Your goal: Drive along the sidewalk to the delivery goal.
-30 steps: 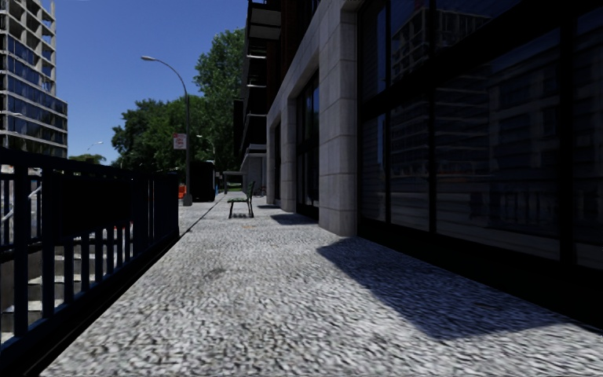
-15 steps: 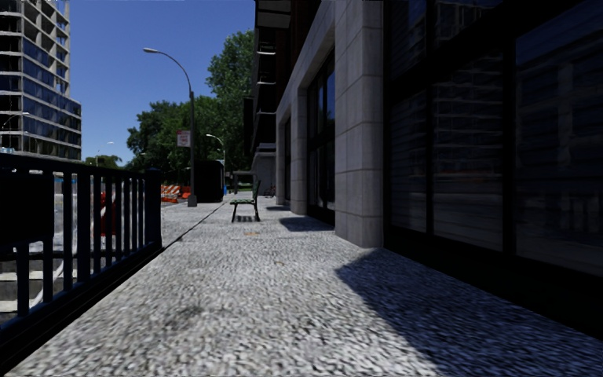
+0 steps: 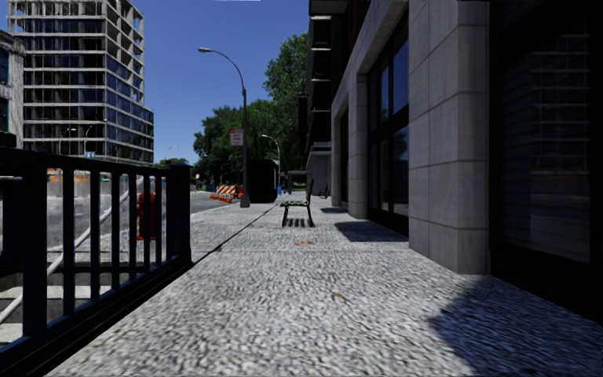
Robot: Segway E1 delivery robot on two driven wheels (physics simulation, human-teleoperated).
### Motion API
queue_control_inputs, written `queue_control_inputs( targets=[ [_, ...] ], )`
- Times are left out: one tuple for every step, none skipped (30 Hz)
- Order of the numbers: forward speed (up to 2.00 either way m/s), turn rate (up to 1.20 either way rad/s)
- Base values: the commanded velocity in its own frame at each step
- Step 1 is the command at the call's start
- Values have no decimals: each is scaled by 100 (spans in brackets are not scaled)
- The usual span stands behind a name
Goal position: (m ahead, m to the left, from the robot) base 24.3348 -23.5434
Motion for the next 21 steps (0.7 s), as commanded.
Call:
queue_control_inputs(
  targets=[
    [200, 0],
    [200, 0],
    [200, 0],
    [200, 0],
    [200, 0],
    [200, 0],
    [200, 0],
    [200, 0],
    [200, 0],
    [200, 0],
    [200, 0],
    [200, 0],
    [200, 4],
    [200, 12],
    [200, 12],
    [200, 19],
    [200, 22],
    [200, 24],
    [200, 26],
    [200, 26],
    [200, 28]
  ],
)
